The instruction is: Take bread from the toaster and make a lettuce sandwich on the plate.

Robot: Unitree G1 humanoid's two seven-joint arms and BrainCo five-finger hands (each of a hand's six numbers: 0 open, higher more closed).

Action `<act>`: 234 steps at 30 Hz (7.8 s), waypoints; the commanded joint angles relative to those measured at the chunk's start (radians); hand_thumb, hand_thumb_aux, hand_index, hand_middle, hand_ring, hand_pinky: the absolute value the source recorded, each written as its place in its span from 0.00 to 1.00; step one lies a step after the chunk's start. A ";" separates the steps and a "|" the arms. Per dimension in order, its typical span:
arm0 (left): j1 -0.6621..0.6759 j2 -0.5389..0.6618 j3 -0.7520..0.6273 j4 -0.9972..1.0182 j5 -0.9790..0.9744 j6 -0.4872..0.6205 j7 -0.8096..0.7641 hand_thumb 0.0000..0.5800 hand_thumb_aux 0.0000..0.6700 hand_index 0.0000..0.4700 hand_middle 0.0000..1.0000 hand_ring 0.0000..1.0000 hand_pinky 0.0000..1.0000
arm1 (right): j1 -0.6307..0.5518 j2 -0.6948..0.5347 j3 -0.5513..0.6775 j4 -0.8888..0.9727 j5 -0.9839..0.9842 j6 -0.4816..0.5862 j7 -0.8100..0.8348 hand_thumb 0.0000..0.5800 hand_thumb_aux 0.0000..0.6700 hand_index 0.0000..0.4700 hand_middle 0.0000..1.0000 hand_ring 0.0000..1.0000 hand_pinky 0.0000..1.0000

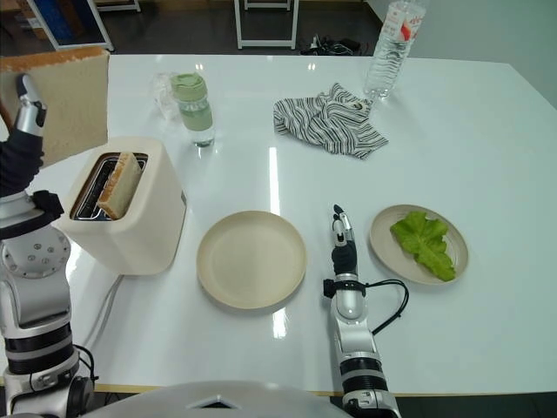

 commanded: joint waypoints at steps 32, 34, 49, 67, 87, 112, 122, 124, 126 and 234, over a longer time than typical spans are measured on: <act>0.167 -0.332 -0.488 0.420 -0.245 -0.014 -0.216 1.00 1.00 1.00 1.00 1.00 1.00 | -0.001 -0.010 -0.002 0.012 -0.003 0.008 0.005 0.00 0.00 0.00 0.00 0.00 0.00; 0.174 -0.342 -0.475 0.465 -0.272 -0.016 -0.221 1.00 1.00 1.00 1.00 1.00 1.00 | 0.000 -0.012 -0.002 0.010 -0.003 0.010 0.007 0.00 0.00 0.00 0.00 0.00 0.00; 0.225 -0.402 -0.534 0.413 -0.250 0.184 -0.245 1.00 1.00 1.00 0.84 0.84 0.84 | 0.008 -0.016 0.004 0.003 -0.016 0.018 -0.002 0.00 0.00 0.00 0.00 0.00 0.00; 0.316 -0.245 -0.643 0.201 0.097 0.391 -0.295 0.00 0.00 0.00 0.00 0.00 0.00 | 0.008 -0.016 0.009 -0.002 -0.014 0.021 -0.008 0.00 0.00 0.00 0.00 0.00 0.00; 0.501 -0.292 -0.468 0.213 -0.069 0.075 -0.051 0.00 0.00 0.00 0.00 0.00 0.00 | 0.073 -0.123 -0.098 -0.302 -0.025 0.070 0.000 0.00 0.00 0.00 0.00 0.00 0.00; 0.502 -0.425 -0.473 0.341 -0.336 0.124 -0.155 0.00 0.00 0.00 0.00 0.00 0.00 | 0.061 -0.787 -0.060 0.025 -0.872 0.299 -0.151 0.00 0.00 0.00 0.00 0.00 0.00; 0.498 -0.433 -0.536 0.329 -0.330 0.142 -0.155 0.00 0.00 0.00 0.00 0.00 0.00 | 0.021 -0.807 0.056 0.141 -0.844 0.318 -0.157 0.25 0.13 0.13 0.00 0.00 0.00; 0.496 -0.431 -0.539 0.330 -0.332 0.145 -0.155 0.00 0.00 0.00 0.00 0.00 0.00 | 0.015 -0.809 0.070 0.159 -0.837 0.320 -0.158 0.73 0.48 0.48 0.00 0.00 0.00; 0.496 -0.431 -0.545 0.330 -0.333 0.147 -0.156 0.00 0.00 0.00 0.00 0.00 0.00 | 0.002 -0.809 0.089 0.190 -0.832 0.322 -0.157 0.78 0.53 0.53 0.00 0.00 0.00; 0.289 -0.059 0.007 -0.039 0.061 0.245 -0.274 0.00 0.00 0.00 0.00 0.00 0.00 | 0.106 -0.243 -0.053 -0.437 -0.008 0.069 0.050 0.00 0.00 0.00 0.00 0.00 0.00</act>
